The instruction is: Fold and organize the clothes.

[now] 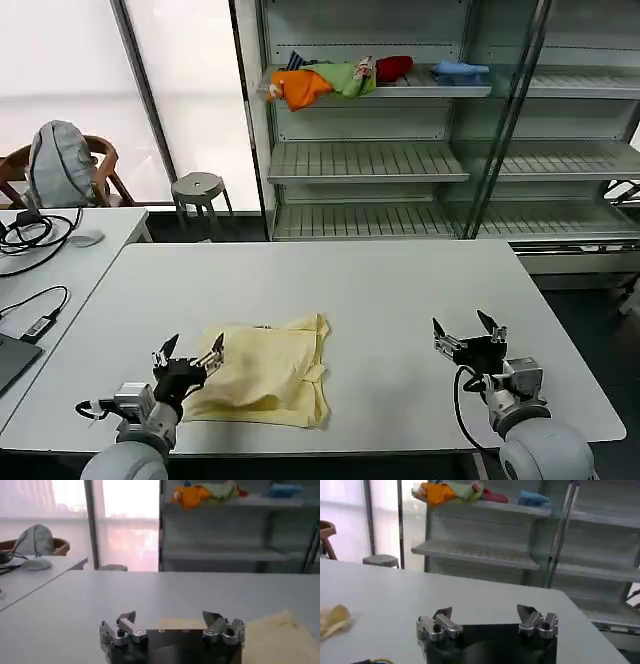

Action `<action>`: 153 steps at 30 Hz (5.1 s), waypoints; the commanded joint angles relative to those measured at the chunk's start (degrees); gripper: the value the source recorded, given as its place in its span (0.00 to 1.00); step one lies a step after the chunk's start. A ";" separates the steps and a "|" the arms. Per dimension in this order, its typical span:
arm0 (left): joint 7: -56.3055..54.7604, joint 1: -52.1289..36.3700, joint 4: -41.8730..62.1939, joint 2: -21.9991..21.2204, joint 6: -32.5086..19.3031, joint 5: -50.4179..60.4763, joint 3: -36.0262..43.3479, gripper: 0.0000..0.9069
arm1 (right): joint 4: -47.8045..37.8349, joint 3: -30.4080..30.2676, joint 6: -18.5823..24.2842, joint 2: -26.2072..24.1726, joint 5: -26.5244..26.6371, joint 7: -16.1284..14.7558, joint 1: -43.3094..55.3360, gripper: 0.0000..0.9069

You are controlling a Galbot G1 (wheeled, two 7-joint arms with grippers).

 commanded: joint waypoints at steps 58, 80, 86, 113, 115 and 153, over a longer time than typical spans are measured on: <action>5.43 2.37 8.32 0.03 -5.21 -19.93 -1.47 0.02 | -0.87 -1.29 0.02 0.55 -1.25 -0.16 -0.31 1.00; 6.15 1.12 1.23 7.23 5.53 -22.01 -23.04 0.01 | -0.65 -2.07 0.04 0.86 -1.39 -0.17 0.53 1.00; 8.19 3.72 3.57 14.19 5.67 -21.11 -36.73 0.02 | -0.78 -2.83 0.07 1.07 -1.39 -0.27 1.09 1.00; 9.14 2.56 -10.69 -0.85 0.45 30.38 22.47 0.02 | 1.02 1.37 0.02 0.39 -1.50 -0.16 -2.19 1.00; 9.36 0.95 -8.73 -2.93 -0.74 31.39 25.24 0.02 | 1.22 1.71 0.01 0.41 -1.58 -0.01 -2.21 1.00; -13.22 -19.22 4.35 -14.94 1.46 -13.04 28.56 1.00 | -2.90 -0.34 4.65 0.24 -5.72 -1.30 7.18 1.00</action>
